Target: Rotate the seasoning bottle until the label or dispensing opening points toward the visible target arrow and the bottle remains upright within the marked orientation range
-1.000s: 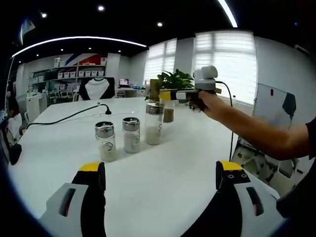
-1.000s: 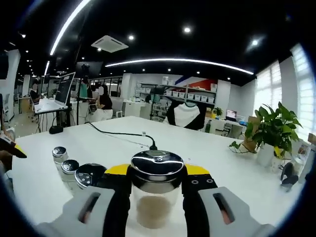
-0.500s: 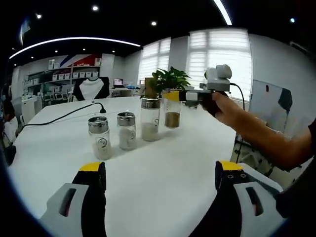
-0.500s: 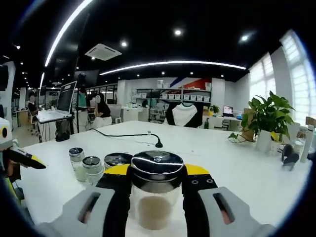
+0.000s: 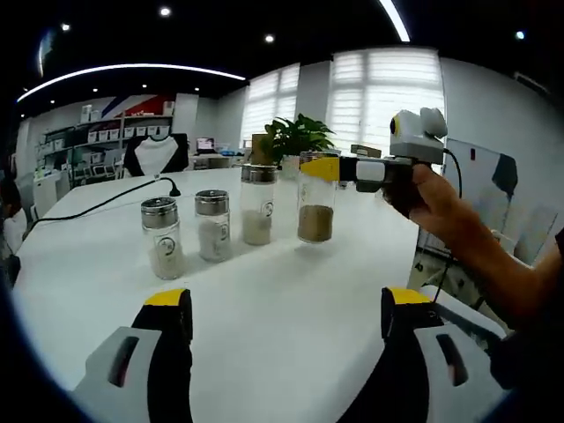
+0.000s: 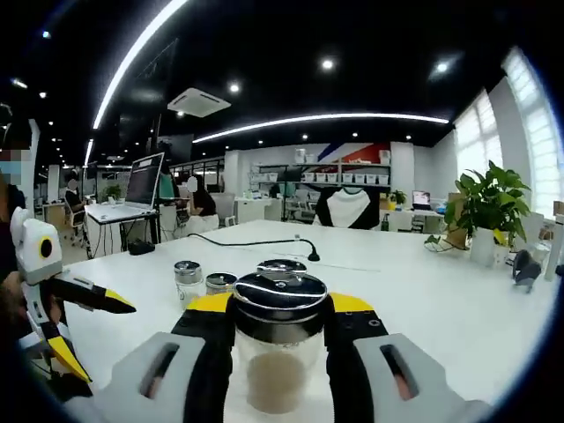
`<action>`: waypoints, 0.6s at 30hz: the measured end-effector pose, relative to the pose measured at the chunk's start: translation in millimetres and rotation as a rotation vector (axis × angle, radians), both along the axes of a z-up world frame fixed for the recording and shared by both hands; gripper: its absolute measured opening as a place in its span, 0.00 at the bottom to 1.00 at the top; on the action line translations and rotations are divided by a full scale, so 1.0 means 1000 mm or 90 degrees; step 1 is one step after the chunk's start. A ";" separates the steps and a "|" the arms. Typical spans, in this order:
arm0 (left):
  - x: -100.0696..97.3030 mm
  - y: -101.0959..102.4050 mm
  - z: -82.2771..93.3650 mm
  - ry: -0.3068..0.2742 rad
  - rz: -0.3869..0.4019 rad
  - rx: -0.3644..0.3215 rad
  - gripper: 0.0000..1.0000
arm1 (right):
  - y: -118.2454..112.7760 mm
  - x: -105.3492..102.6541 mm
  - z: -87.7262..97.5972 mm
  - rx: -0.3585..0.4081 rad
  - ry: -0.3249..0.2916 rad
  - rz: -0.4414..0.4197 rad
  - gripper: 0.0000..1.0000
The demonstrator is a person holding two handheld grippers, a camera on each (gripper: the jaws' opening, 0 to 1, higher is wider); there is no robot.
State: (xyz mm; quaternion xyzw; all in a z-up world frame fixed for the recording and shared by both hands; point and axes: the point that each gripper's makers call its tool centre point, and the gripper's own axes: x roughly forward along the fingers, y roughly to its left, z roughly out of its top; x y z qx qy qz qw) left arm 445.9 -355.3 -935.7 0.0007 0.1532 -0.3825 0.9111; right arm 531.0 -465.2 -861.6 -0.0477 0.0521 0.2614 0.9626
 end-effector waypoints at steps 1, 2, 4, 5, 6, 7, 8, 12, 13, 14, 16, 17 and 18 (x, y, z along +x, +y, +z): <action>0.000 -0.002 0.000 -0.002 -0.003 -0.001 0.94 | 0.003 -0.005 -0.001 -0.003 -0.003 0.004 0.38; -0.001 -0.003 0.000 -0.002 -0.005 -0.001 0.94 | 0.004 -0.007 -0.001 -0.002 -0.004 0.009 0.38; -0.002 -0.007 -0.002 -0.005 -0.012 -0.002 0.93 | 0.007 -0.010 -0.001 0.003 -0.006 0.017 0.38; -0.002 -0.008 -0.003 -0.005 -0.015 -0.001 0.92 | 0.010 -0.013 -0.001 0.003 -0.006 0.021 0.38; -0.003 -0.010 -0.004 -0.005 -0.019 -0.002 0.92 | 0.015 -0.016 -0.001 -0.001 -0.010 0.028 0.38; -0.003 -0.012 -0.004 -0.005 -0.023 -0.005 0.92 | 0.017 -0.017 -0.001 -0.005 -0.010 0.032 0.38; -0.004 -0.013 -0.004 -0.006 -0.025 -0.007 0.92 | 0.021 -0.018 -0.002 -0.011 -0.010 0.037 0.38; -0.005 -0.015 -0.004 -0.015 -0.037 -0.009 0.92 | 0.035 -0.026 -0.005 -0.027 -0.010 0.056 0.38; -0.005 -0.015 -0.004 -0.019 -0.038 -0.009 0.92 | 0.038 -0.028 -0.005 -0.025 -0.009 0.058 0.38; -0.005 -0.015 -0.003 -0.025 -0.039 -0.007 0.92 | 0.040 -0.030 -0.005 -0.023 -0.009 0.060 0.38; -0.006 -0.015 -0.003 -0.030 -0.046 -0.006 0.90 | 0.047 -0.034 -0.004 -0.027 -0.014 0.068 0.38; -0.006 -0.015 -0.003 -0.033 -0.052 -0.007 0.89 | 0.052 -0.038 -0.003 -0.032 -0.017 0.075 0.38; -0.007 -0.016 -0.004 -0.034 -0.055 -0.006 0.88 | 0.055 -0.040 -0.003 -0.034 -0.020 0.080 0.38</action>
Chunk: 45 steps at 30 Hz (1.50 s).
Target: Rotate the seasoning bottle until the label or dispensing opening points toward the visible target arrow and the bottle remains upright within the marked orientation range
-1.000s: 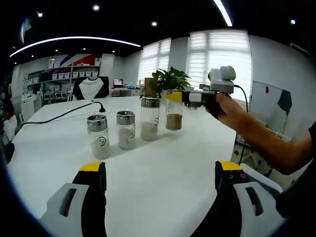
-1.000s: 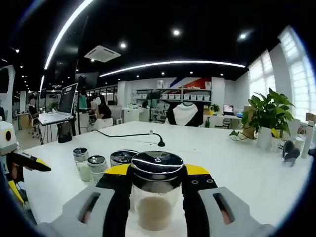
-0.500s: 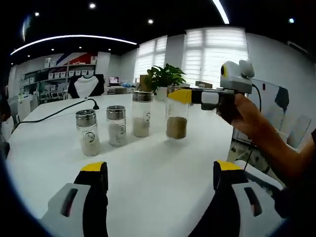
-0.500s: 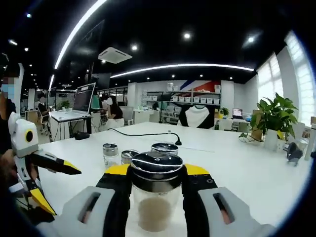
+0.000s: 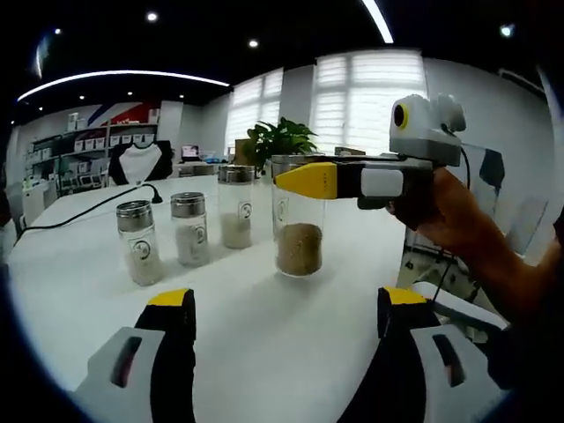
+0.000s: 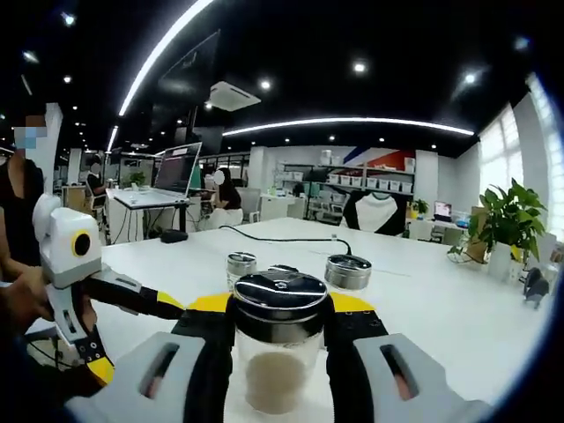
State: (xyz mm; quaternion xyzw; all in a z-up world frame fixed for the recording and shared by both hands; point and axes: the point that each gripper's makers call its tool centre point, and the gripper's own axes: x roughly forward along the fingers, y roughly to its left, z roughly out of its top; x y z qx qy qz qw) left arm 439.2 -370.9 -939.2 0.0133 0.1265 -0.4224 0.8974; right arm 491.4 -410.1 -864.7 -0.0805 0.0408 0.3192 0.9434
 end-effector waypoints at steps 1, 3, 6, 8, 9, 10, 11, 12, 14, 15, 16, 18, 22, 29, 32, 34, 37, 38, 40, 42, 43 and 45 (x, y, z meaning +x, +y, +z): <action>0.000 -0.001 -0.001 0.000 -0.005 0.002 0.87 | 0.004 -0.003 0.000 0.001 -0.001 0.007 0.38; 0.000 -0.002 -0.002 0.004 -0.008 -0.002 0.86 | 0.008 -0.007 0.000 0.004 -0.001 0.015 0.38; 0.000 -0.007 -0.003 0.001 -0.016 -0.010 0.84 | 0.014 -0.012 -0.001 0.014 -0.002 0.028 0.38; 0.000 -0.010 -0.003 -0.003 -0.019 -0.014 0.84 | 0.016 -0.015 -0.003 0.009 0.000 0.033 0.38; 0.000 -0.012 -0.004 -0.003 -0.020 -0.015 0.84 | 0.017 -0.018 -0.003 0.001 -0.002 0.034 0.38; 0.000 -0.015 -0.006 -0.001 -0.026 -0.012 0.84 | 0.017 -0.019 -0.003 -0.003 -0.005 0.034 0.37; -0.001 -0.018 -0.008 0.000 -0.032 -0.006 0.83 | 0.018 -0.022 -0.003 -0.007 -0.008 0.035 0.37; -0.002 -0.022 -0.011 -0.001 -0.038 0.003 0.83 | 0.017 -0.024 -0.002 -0.008 -0.009 0.035 0.37; -0.003 -0.026 -0.012 -0.005 -0.042 0.008 0.83 | 0.016 -0.026 0.000 -0.002 -0.011 0.040 0.37; -0.003 -0.028 -0.012 -0.006 -0.043 0.006 0.83 | 0.016 -0.028 0.000 -0.001 -0.012 0.041 0.37; -0.002 -0.030 -0.011 -0.007 -0.045 0.001 0.83 | 0.016 -0.029 0.001 0.000 -0.013 0.042 0.37; -0.003 -0.036 -0.012 -0.006 -0.054 -0.011 0.81 | 0.016 -0.031 0.002 -0.003 -0.013 0.047 0.37; -0.005 -0.043 -0.011 -0.004 -0.063 -0.035 0.80 | 0.022 -0.034 0.002 -0.003 -0.013 0.064 0.37; 0.001 -0.040 -0.009 -0.020 -0.041 -0.046 0.75 | 0.032 -0.038 0.000 0.008 -0.008 0.089 0.37; 0.002 -0.038 -0.012 -0.022 -0.037 -0.033 0.74 | 0.035 -0.039 -0.002 0.022 -0.001 0.096 0.37; 0.001 -0.038 -0.011 -0.027 -0.042 -0.034 0.71 | 0.037 -0.040 -0.002 0.026 0.000 0.101 0.37; 0.001 -0.037 -0.008 -0.035 -0.046 -0.043 0.65 | 0.040 -0.042 -0.002 0.022 0.000 0.105 0.37; 0.001 -0.037 -0.008 -0.036 -0.049 -0.042 0.64 | 0.040 -0.043 -0.001 0.020 -0.002 0.106 0.37; 0.000 -0.037 -0.008 -0.040 -0.051 -0.038 0.62 | 0.041 -0.043 -0.001 0.020 -0.002 0.108 0.37; 0.001 -0.036 -0.008 -0.047 -0.051 -0.036 0.61 | 0.041 -0.043 0.000 0.024 -0.001 0.111 0.37; 0.002 -0.035 -0.007 -0.050 -0.053 -0.037 0.61 | 0.041 -0.043 0.000 0.027 0.000 0.113 0.37; 0.002 -0.035 -0.006 -0.052 -0.056 -0.039 0.60 | 0.041 -0.043 0.000 0.028 0.002 0.113 0.37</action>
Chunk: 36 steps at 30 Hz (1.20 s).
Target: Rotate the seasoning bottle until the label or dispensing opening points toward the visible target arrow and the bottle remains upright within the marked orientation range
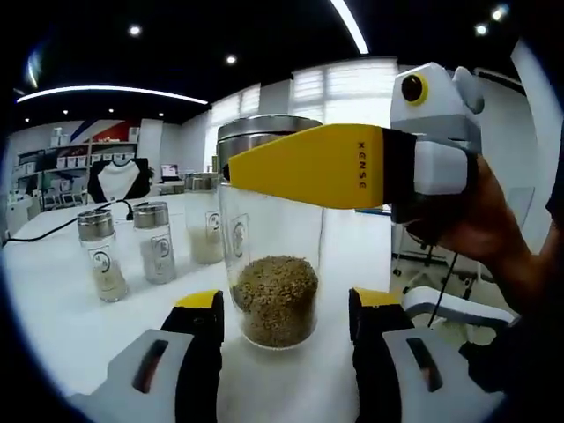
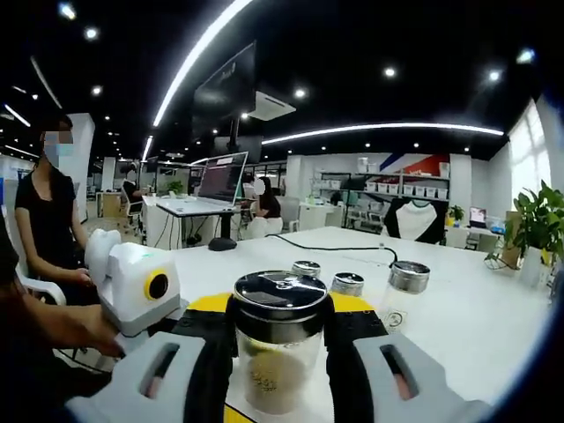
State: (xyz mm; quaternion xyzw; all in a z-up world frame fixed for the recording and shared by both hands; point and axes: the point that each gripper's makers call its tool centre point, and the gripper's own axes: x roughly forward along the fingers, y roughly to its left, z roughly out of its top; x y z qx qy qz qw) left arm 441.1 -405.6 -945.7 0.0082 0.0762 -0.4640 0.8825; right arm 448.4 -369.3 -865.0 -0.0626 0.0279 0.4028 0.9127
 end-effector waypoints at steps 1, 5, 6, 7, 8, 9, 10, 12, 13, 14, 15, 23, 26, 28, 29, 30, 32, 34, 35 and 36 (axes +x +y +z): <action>0.000 0.000 0.001 0.000 -0.001 -0.002 0.58 | 0.000 0.000 0.000 0.000 -0.001 0.000 0.37; -0.001 0.004 0.005 -0.015 0.000 -0.010 0.52 | 0.003 -0.003 -0.001 0.004 0.003 0.016 0.37; 0.000 0.005 0.006 -0.019 -0.002 -0.013 0.50 | 0.005 -0.004 -0.002 0.007 0.004 0.024 0.37; 0.000 0.005 0.006 -0.019 -0.003 -0.014 0.48 | 0.006 -0.006 -0.002 0.009 0.006 0.032 0.37; 0.000 0.006 0.006 -0.019 -0.004 -0.015 0.47 | 0.008 -0.008 -0.003 0.013 0.010 0.045 0.37; 0.000 0.007 0.007 -0.022 -0.007 -0.015 0.47 | 0.009 -0.010 -0.002 0.015 0.012 0.054 0.37; -0.001 0.008 0.008 -0.026 -0.013 -0.015 0.45 | 0.009 -0.013 0.000 0.023 0.013 0.066 0.37; -0.007 0.004 0.013 -0.030 -0.047 -0.039 0.44 | 0.010 -0.016 0.003 0.034 0.016 0.083 0.37; -0.008 0.005 0.014 -0.023 -0.055 -0.050 0.44 | 0.012 -0.020 0.004 0.034 0.014 0.103 0.38; -0.009 0.006 0.014 -0.019 -0.060 -0.049 0.44 | 0.012 -0.021 0.006 0.040 0.012 0.110 0.38; -0.010 0.006 0.015 -0.023 -0.068 -0.050 0.44 | 0.012 -0.024 0.008 0.049 0.009 0.124 0.37; -0.016 0.006 0.024 -0.060 -0.073 -0.043 0.43 | 0.006 -0.027 0.014 0.110 0.035 0.153 0.38; -0.008 0.008 0.022 -0.062 -0.025 -0.031 0.43 | 0.006 -0.022 0.012 0.093 0.030 0.124 0.38; -0.002 0.013 0.019 -0.078 0.008 -0.008 0.43 | 0.007 -0.020 0.011 0.082 0.027 0.108 0.38; -0.001 0.015 0.018 -0.081 0.017 0.002 0.43 | 0.007 -0.018 0.009 0.076 0.031 0.094 0.38; 0.000 0.015 0.018 -0.085 0.021 0.009 0.43 | 0.007 -0.016 0.008 0.073 0.030 0.087 0.38; 0.001 0.016 0.018 -0.089 0.031 0.017 0.43 | 0.009 -0.016 0.008 0.065 0.022 0.075 0.38; 0.004 0.017 0.018 -0.094 0.049 0.026 0.43 | 0.012 -0.015 0.009 0.048 0.004 0.056 0.38; 0.005 0.018 0.018 -0.094 0.056 0.028 0.43 | 0.013 -0.013 0.008 0.037 -0.009 0.047 0.38; 0.006 0.018 0.017 -0.091 0.065 0.033 0.43 | 0.013 -0.011 0.007 0.027 -0.016 0.039 0.39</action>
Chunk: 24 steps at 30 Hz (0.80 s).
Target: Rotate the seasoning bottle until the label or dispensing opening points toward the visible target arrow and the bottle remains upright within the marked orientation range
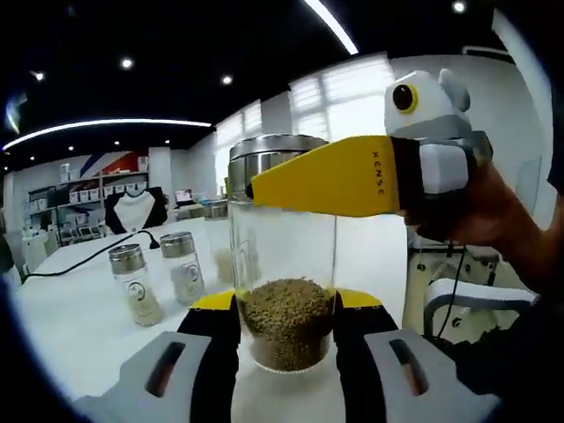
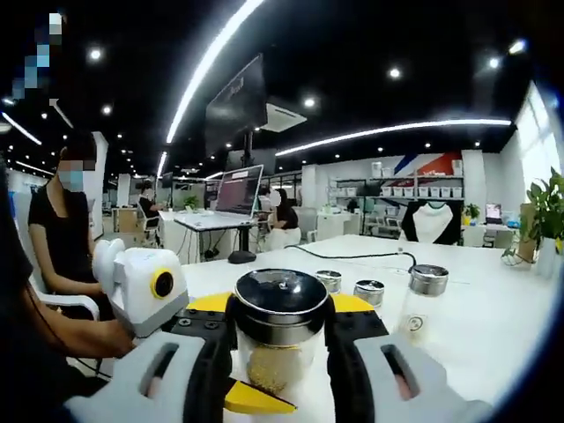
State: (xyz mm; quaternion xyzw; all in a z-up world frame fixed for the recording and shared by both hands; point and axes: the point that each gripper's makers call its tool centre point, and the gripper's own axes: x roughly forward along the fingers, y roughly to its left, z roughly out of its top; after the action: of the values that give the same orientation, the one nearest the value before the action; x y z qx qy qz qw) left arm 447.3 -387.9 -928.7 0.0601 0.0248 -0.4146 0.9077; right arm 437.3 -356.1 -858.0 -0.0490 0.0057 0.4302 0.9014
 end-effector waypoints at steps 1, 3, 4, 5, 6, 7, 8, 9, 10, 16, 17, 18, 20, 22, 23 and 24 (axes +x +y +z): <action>0.002 0.000 -0.002 0.005 0.014 0.006 0.43 | 0.001 0.001 -0.002 -0.007 -0.004 -0.008 0.39; 0.004 0.000 -0.005 0.013 0.031 0.010 0.43 | 0.003 0.004 -0.005 -0.022 -0.014 -0.025 0.39; 0.004 -0.001 -0.007 0.021 0.034 0.008 0.43 | 0.003 0.005 -0.007 -0.026 -0.015 -0.030 0.39; 0.004 -0.001 -0.008 0.030 0.040 0.002 0.43 | 0.004 0.006 -0.008 -0.029 -0.017 -0.039 0.40; 0.004 -0.002 -0.008 0.032 0.042 0.000 0.43 | 0.004 0.007 -0.008 -0.032 -0.021 -0.045 0.40; 0.003 -0.004 -0.007 0.033 0.045 -0.002 0.43 | 0.003 0.007 -0.008 -0.031 -0.023 -0.050 0.40; 0.003 -0.005 -0.007 0.031 0.047 -0.004 0.44 | 0.002 0.007 -0.007 -0.027 -0.025 -0.057 0.40; 0.002 -0.006 -0.006 0.027 0.049 -0.006 0.44 | 0.000 0.009 -0.006 -0.018 -0.024 -0.065 0.40; 0.001 -0.007 -0.006 0.026 0.049 -0.007 0.44 | -0.001 0.010 -0.006 -0.010 -0.022 -0.072 0.40; -0.004 -0.014 0.004 0.027 0.011 -0.032 0.45 | -0.005 0.008 0.002 -0.004 -0.028 -0.082 0.39; -0.004 -0.014 0.005 0.020 0.007 -0.028 0.45 | -0.004 0.007 0.004 0.000 -0.034 -0.074 0.39; -0.005 -0.013 0.005 0.013 0.002 -0.021 0.45 | -0.004 0.006 0.004 0.001 -0.032 -0.071 0.39; -0.006 -0.011 0.005 0.004 -0.012 -0.009 0.46 | -0.003 0.004 0.004 0.009 -0.029 -0.057 0.39; -0.008 -0.010 0.006 0.005 -0.026 -0.008 0.46 | -0.002 0.002 0.004 0.018 -0.024 -0.040 0.39; -0.009 -0.010 0.007 0.003 -0.038 -0.008 0.46 | -0.001 0.002 0.005 0.019 -0.023 -0.031 0.39; -0.009 -0.009 0.008 0.000 -0.045 -0.009 0.46 | 0.000 0.001 0.005 0.021 -0.023 -0.021 0.39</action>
State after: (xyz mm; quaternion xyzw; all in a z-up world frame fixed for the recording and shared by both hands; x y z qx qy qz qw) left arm 437.9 -396.9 -920.7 0.0541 0.0199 -0.4464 0.8929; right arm 437.8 -355.8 -852.8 -0.0417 -0.0168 0.4144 0.9090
